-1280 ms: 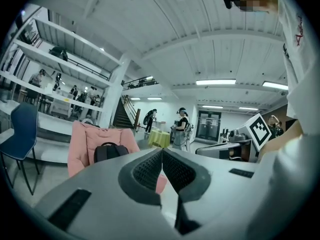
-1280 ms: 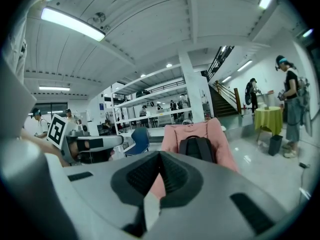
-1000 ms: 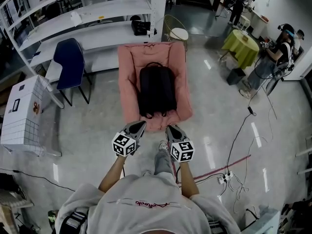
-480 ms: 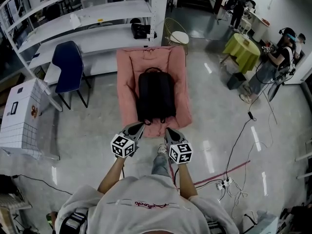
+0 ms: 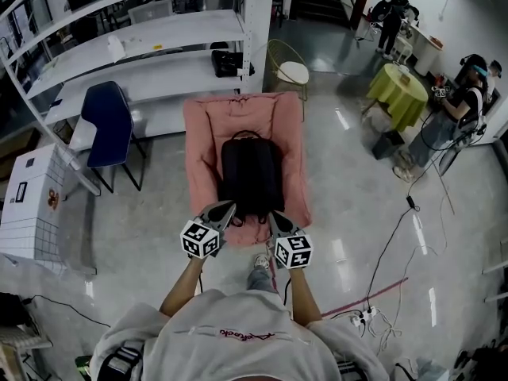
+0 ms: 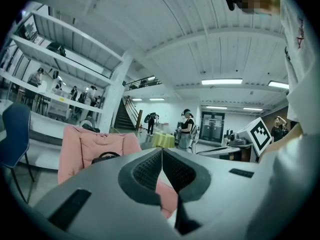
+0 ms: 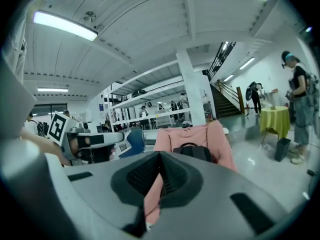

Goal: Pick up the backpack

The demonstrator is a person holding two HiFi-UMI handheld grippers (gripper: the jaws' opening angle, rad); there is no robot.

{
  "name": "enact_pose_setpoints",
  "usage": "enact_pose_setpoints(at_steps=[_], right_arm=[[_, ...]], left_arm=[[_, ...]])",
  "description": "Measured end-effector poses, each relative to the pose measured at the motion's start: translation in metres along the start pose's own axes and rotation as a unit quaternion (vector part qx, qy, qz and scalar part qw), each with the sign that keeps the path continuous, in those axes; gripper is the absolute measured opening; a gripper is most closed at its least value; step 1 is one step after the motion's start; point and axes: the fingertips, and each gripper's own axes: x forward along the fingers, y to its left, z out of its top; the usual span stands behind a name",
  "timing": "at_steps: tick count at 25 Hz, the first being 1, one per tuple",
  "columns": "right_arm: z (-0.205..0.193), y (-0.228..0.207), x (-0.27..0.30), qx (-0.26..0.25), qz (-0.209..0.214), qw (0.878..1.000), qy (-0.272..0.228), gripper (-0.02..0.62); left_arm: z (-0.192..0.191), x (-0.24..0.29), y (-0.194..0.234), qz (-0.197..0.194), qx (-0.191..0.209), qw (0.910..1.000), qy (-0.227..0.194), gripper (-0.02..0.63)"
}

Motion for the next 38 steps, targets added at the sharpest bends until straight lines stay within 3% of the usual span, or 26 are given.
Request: enact_pose_setpoints(at_steps=[12, 23, 38], right_arm=[[0.050, -0.074, 0.081, -0.012, 0.039, 0.999, 0.012, 0.018], [0.092, -0.155, 0.134, -0.020, 0.069, 0.997, 0.002, 0.018], [0.094, -0.184, 0.176, -0.010, 0.099, 0.995, 0.011, 0.018]], left_arm=[[0.035, 0.093, 0.056, 0.032, -0.003, 0.9995, -0.004, 0.014], [0.061, 0.192, 0.076, 0.037, 0.027, 0.9989, -0.012, 0.011], [0.052, 0.226, 0.101, 0.061, 0.022, 0.9978, 0.013, 0.009]])
